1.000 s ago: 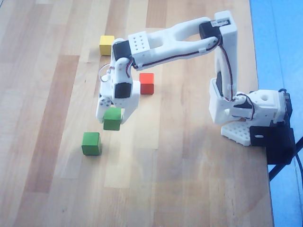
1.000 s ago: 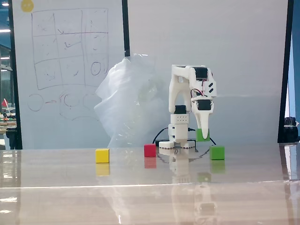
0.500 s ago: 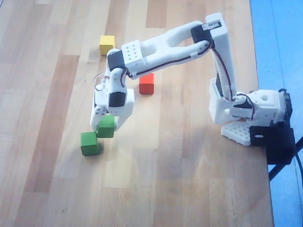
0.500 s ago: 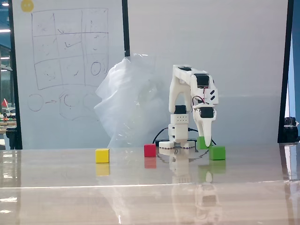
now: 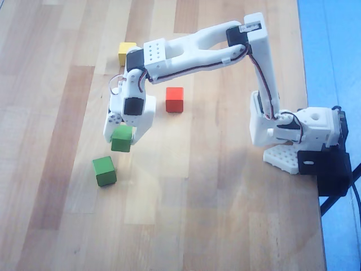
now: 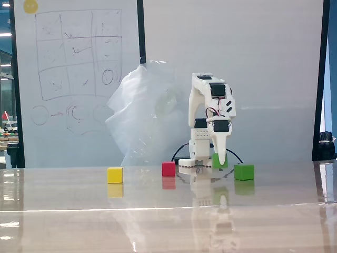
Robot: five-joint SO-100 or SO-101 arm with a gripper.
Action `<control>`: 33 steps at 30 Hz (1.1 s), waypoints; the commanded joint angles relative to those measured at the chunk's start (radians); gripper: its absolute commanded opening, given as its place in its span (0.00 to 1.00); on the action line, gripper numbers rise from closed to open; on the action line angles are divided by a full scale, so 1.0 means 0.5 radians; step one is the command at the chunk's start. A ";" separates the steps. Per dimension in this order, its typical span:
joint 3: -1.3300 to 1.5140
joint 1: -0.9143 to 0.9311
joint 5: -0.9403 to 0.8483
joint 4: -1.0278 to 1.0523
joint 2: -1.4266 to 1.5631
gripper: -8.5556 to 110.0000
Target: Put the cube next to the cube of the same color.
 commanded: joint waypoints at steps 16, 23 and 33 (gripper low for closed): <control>-0.202 -0.003 -0.018 -0.313 -0.117 0.07; -0.172 -0.003 -0.018 -0.258 -0.123 0.13; -0.193 -0.003 -0.015 -0.025 -0.025 0.43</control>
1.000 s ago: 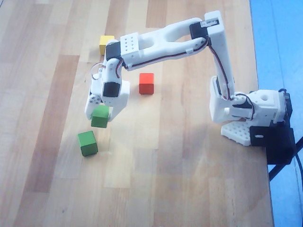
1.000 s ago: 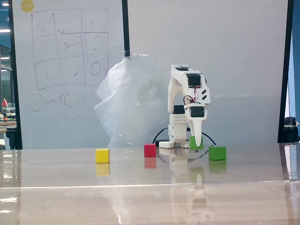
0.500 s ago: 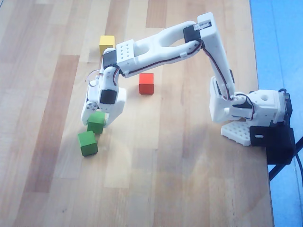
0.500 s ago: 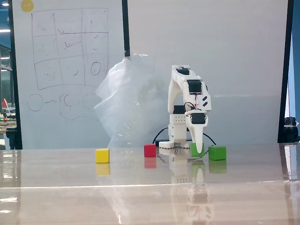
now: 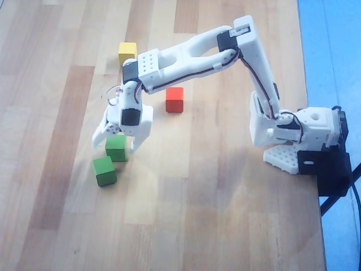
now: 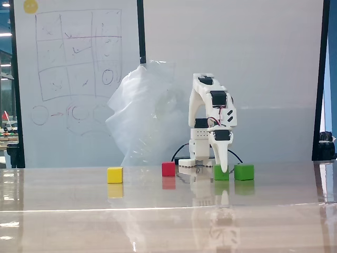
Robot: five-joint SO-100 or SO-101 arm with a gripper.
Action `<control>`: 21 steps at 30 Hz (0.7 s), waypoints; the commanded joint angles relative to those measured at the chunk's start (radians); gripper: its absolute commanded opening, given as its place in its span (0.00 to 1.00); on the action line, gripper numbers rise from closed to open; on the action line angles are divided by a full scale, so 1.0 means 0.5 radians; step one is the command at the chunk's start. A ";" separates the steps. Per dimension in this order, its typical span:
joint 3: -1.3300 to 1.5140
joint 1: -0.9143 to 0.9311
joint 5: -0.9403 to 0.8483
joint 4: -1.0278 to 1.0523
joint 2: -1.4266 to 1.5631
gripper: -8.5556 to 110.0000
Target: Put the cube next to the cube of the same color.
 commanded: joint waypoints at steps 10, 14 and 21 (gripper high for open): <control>-0.043 0.107 -0.015 0.552 1.335 0.42; 0.399 0.199 -0.067 0.653 1.924 0.27; 1.761 0.476 -0.663 -0.021 3.313 0.10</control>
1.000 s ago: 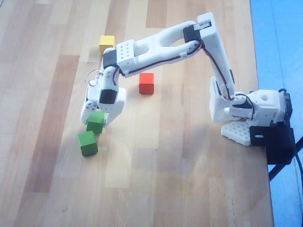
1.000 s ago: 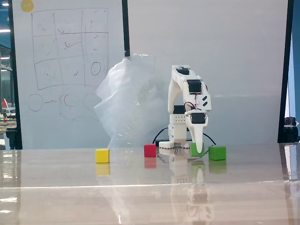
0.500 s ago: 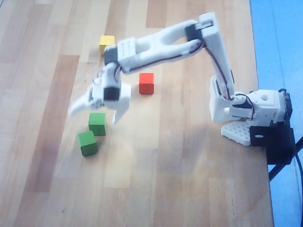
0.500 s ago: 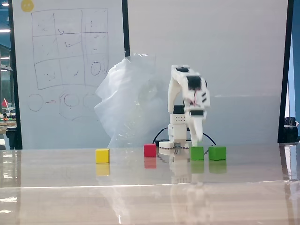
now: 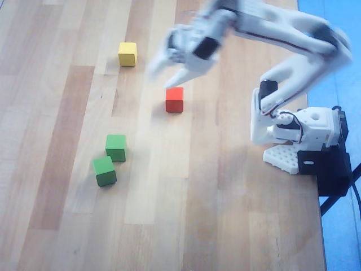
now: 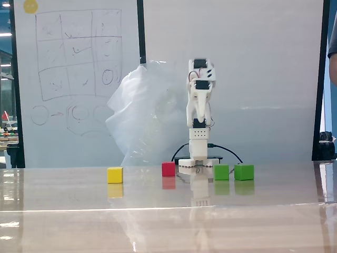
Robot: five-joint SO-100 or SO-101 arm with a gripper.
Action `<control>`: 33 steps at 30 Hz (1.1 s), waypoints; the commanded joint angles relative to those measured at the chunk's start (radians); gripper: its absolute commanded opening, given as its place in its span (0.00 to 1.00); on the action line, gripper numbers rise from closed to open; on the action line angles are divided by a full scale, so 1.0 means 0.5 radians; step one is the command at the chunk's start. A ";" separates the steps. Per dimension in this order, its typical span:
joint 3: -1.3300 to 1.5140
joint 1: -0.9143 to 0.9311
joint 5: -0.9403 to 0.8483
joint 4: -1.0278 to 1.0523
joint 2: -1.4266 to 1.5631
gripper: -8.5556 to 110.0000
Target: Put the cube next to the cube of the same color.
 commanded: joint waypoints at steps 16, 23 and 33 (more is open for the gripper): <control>1.678 0.224 -0.374 -0.009 1.829 0.07; 1.666 0.224 -0.337 0.000 1.813 0.07; 1.663 0.224 -0.334 0.000 1.813 0.08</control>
